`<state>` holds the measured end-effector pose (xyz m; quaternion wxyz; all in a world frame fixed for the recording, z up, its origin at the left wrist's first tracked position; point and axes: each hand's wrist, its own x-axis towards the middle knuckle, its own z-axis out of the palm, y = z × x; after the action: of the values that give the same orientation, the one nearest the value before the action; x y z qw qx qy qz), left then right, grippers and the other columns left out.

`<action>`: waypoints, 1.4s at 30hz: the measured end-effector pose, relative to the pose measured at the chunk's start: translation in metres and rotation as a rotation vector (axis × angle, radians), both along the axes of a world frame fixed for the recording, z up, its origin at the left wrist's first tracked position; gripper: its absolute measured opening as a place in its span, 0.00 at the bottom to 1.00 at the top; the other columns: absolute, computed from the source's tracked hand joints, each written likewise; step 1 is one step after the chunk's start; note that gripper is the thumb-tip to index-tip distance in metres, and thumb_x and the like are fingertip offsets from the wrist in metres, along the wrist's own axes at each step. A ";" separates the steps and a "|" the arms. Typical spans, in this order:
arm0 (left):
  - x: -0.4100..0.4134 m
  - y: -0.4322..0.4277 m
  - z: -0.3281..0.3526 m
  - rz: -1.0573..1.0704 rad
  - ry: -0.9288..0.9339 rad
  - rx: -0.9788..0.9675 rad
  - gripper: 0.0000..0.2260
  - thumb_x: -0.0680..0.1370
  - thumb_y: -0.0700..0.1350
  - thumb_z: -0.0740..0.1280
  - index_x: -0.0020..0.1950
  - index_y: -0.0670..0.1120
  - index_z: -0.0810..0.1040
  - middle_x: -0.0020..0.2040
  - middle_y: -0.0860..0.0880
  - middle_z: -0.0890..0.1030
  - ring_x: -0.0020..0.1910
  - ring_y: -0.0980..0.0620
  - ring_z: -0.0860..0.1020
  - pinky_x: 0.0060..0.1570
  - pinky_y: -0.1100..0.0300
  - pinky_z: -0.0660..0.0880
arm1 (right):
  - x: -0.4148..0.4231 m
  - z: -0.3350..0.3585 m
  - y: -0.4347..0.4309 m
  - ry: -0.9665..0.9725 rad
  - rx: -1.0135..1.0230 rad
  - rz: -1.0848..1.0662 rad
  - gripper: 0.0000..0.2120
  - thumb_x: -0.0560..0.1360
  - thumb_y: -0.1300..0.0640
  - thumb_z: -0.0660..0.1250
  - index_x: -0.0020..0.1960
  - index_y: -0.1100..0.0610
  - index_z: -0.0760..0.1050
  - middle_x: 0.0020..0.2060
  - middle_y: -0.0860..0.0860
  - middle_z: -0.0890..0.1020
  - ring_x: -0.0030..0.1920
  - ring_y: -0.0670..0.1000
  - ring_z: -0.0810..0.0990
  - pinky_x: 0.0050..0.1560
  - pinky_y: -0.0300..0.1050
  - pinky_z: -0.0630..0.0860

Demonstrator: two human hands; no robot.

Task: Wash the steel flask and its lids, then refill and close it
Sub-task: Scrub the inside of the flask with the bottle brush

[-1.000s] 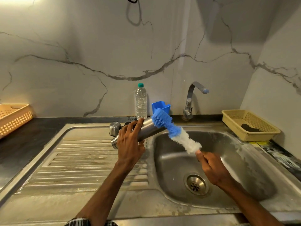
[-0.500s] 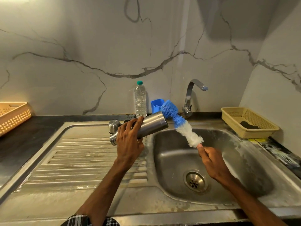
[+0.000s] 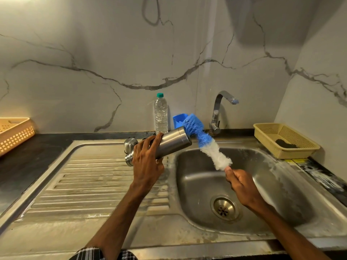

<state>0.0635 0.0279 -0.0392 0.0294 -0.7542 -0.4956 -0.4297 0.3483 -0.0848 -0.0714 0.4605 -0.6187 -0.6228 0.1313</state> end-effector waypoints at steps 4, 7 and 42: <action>0.003 -0.001 0.003 -0.061 -0.149 -0.001 0.41 0.68 0.39 0.79 0.78 0.50 0.65 0.70 0.45 0.74 0.67 0.42 0.72 0.65 0.40 0.73 | -0.001 0.001 0.002 -0.024 -0.013 -0.035 0.27 0.80 0.36 0.51 0.30 0.52 0.64 0.22 0.46 0.63 0.24 0.44 0.61 0.27 0.42 0.57; 0.008 -0.007 0.015 -0.147 -0.404 -0.066 0.39 0.69 0.42 0.81 0.76 0.47 0.66 0.65 0.50 0.76 0.61 0.54 0.75 0.60 0.59 0.75 | 0.006 0.005 0.002 -0.096 -0.026 -0.123 0.26 0.80 0.39 0.52 0.29 0.52 0.64 0.22 0.46 0.63 0.23 0.44 0.62 0.28 0.42 0.59; -0.009 0.007 0.028 -0.326 -1.483 -0.775 0.30 0.77 0.46 0.74 0.74 0.42 0.64 0.64 0.39 0.80 0.59 0.42 0.82 0.45 0.47 0.83 | 0.002 -0.005 -0.002 -0.266 -0.001 0.032 0.28 0.79 0.36 0.50 0.29 0.55 0.62 0.23 0.46 0.63 0.25 0.45 0.61 0.28 0.44 0.58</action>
<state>0.0546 0.0353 -0.0112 -0.6254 -0.2962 -0.3838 -0.6114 0.3508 -0.0872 -0.0760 0.3716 -0.6208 -0.6881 0.0558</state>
